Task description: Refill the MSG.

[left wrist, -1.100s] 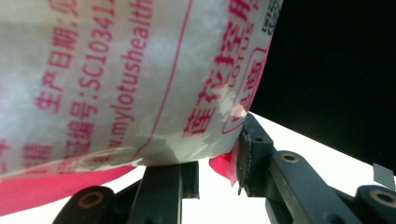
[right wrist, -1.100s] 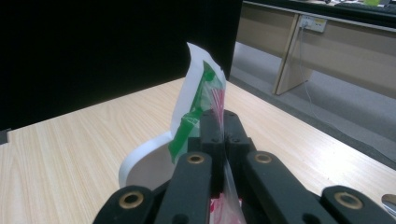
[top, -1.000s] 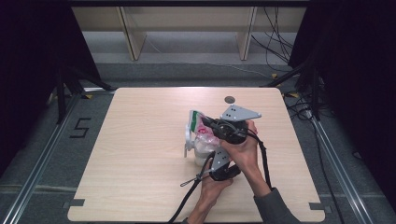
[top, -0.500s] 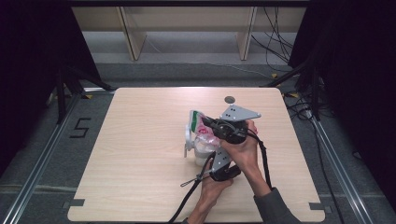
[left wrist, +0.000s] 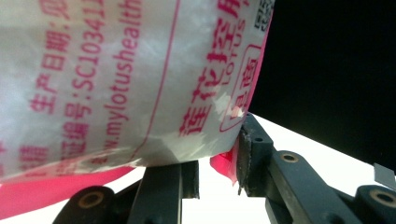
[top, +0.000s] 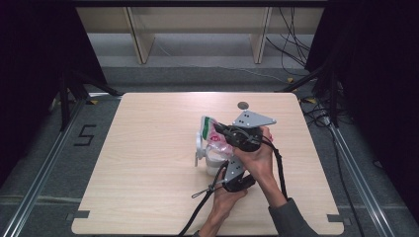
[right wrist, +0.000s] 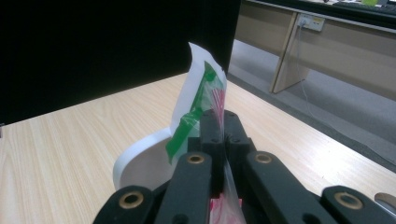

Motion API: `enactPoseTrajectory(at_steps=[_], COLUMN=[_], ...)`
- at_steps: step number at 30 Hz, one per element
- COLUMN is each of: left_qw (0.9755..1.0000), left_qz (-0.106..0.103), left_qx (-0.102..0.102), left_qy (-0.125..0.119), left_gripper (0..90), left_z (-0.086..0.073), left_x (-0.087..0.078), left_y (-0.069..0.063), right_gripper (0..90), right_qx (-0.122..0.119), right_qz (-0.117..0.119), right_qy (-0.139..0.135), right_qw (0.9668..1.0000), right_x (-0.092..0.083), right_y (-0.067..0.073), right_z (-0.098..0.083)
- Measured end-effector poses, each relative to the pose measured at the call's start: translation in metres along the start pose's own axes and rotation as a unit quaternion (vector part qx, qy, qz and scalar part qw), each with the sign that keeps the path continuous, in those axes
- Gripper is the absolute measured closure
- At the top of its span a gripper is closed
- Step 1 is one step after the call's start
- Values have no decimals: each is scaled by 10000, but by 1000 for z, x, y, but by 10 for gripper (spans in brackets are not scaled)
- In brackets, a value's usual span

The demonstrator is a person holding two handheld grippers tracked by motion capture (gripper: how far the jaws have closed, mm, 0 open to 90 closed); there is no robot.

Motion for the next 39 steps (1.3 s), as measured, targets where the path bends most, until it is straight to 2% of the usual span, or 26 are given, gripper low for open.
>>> enactPoseTrajectory(at_steps=[4, 6, 9, 10, 11, 12, 16, 17, 18, 20, 23, 24, 25, 27, 28, 30, 32, 33, 34, 35, 37, 38, 39], left_qw=[10000, 10000, 10000, 10000, 10000, 10000, 10000, 10000, 10000, 10000, 10000, 10000, 10000, 10000, 10000, 10000, 10000, 10000, 10000, 10000, 10000, 10000, 10000], left_qz=[4, 34, 58, 47, 43, -42, 45, 52, 49, 42, 46, 47, 37, 17, 24, 5, 40, 48, 51, -12, 46, -9, 49], left_qx=[-7, 3, 21, 17, 5, -11, 15, 26, 24, 9, 17, 22, 9, -8, 4, 2, 12, 11, 17, 1, 16, 30, 44], left_qy=[4, 1, 14, 10, 33, -22, 36, 16, 16, 19, 1, 10, 16, -39, -3, -71, -26, -1, 13, -79, -11, -66, -24], left_gripper=[725, 725, 726, 726, 726, 726, 726, 726, 727, 726, 726, 726, 726, 726, 726, 726, 726, 726, 726, 725, 725, 725, 726], left_z=[0, 0, 1, 1, 1, 1, 1, 1, 1, 0, 1, 1, 1, 1, 1, 1, 1, 1, 1, 0, 1, 1, 1], left_x=[0, -1, -2, -1, -2, 0, -2, -2, -2, -1, -2, -2, -2, -1, -2, -1, -2, -2, -2, -1, -2, -1, -2], left_y=[0, -1, -2, -2, -2, -2, -2, -1, -1, -1, -1, -1, -1, -1, -1, -1, -2, -2, -2, -1, -2, -1, -1], right_gripper=[900, 900, 900, 900, 900, 900, 900, 900, 900, 900, 900, 900, 900, 900, 900, 900, 900, 900, 900, 900, 900, 900, 900], right_qx=[31, 32, 20, -78, 33, -75, 22, -55, 41, -78, -79, 23, -73, -41, -102, -97, -86, -157, -136, -133, -72, -109, -158], right_qz=[-108, -53, -35, -36, -40, -61, -56, -80, -36, -41, 13, -68, -25, 19, -8, -26, 5, -47, -14, -6, 77, 66, -29], right_qy=[-42, 55, 52, 31, 53, 44, 42, -34, 24, 32, 32, 17, -18, 80, 75, 95, 79, 45, 97, 139, 133, 161, 90], right_qw=[9999, 10000, 10000, 10000, 10000, 9999, 10000, 9999, 10000, 10000, 10000, 10000, 10000, 10000, 9999, 9999, 9999, 9999, 9999, 9998, 9999, 9998, 9998], right_x=[1, 0, -1, -1, -1, 1, 1, 1, 0, 2, 3, 2, 2, 3, 5, 4, 4, 5, 6, 6, 8, 7, 6], right_y=[1, 0, 3, 1, 2, 0, 2, 1, 3, 1, 2, 4, 2, 2, 2, 4, 3, 3, 4, 4, 4, 3, 3], right_z=[0, 0, 1, 1, 1, 0, 0, 0, 1, 0, 0, 0, 0, -1, -1, 0, 0, 0, 0, -1, -1, 0, 0])
Point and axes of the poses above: each handheld gripper's, and its own axes: x roughly forward along the jaws, z roughly out of its top, y roughly to its left, the point moved 1 cm from there along x, roughly forward along the jaws
